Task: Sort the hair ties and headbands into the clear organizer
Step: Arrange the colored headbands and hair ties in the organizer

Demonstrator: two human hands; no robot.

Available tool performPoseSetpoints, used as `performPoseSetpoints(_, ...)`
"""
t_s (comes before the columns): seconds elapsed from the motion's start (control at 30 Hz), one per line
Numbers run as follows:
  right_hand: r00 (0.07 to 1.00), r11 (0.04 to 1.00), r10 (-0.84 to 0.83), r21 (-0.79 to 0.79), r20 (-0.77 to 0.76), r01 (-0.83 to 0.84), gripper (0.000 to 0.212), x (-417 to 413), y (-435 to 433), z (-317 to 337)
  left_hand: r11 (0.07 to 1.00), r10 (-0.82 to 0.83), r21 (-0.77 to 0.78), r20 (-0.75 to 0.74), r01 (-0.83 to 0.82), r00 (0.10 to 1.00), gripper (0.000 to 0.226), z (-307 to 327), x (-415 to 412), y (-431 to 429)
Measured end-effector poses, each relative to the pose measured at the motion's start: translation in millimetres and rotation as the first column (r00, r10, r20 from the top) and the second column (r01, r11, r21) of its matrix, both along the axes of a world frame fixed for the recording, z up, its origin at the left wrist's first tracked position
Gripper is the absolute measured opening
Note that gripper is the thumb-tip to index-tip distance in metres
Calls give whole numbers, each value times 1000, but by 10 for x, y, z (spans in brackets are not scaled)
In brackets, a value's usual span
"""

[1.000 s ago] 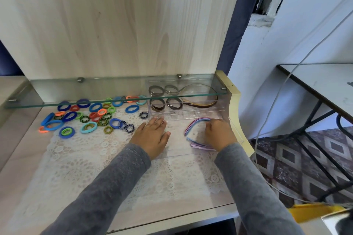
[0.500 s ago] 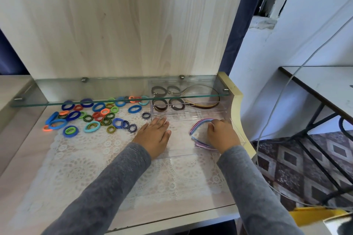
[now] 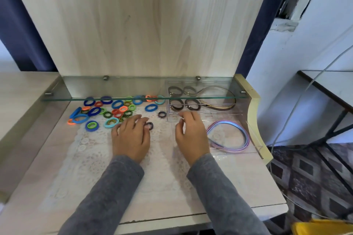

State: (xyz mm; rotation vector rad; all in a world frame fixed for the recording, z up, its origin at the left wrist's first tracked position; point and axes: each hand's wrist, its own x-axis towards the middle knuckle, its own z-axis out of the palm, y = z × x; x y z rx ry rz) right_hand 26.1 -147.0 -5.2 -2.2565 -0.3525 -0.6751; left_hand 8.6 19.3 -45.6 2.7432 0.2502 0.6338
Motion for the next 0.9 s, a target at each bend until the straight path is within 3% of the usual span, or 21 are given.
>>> performPoseSetpoints(0.13, 993, 994, 113, -3, 21, -113, 25, -75, 423, 15, 996, 52, 76, -58, -47, 997, 33, -41, -10, 251)
performPoseSetpoints(0.23, 985, 987, 158, -29, -64, -160, 33, -92, 656, -30, 994, 41, 103, -41, -36, 998, 32, -41, -31, 347)
performPoseSetpoints(0.37, 965, 978, 142, -120, -220, -171, 41, -59, 844, -208, 988, 1, 157, -52, 7, 999, 39, -30, -29, 378)
performPoseSetpoints(0.47, 961, 977, 62, -180, -268, -114, 37, -14, 896, -372, 982, -20, 185, -30, 25, 999, 32, -31, -6, 377)
performPoseSetpoints(0.63, 985, 984, -7, -176, -170, -23, 30, 11, 928, -542, 979, -55, 195, -12, 56, 998, 35, -76, 41, 381)
performPoseSetpoints(0.9, 995, 996, -13, -89, -95, 4, 6, 17, 915, -591, 984, -23, 179, 43, 15, 999, 10, -105, 2, 412)
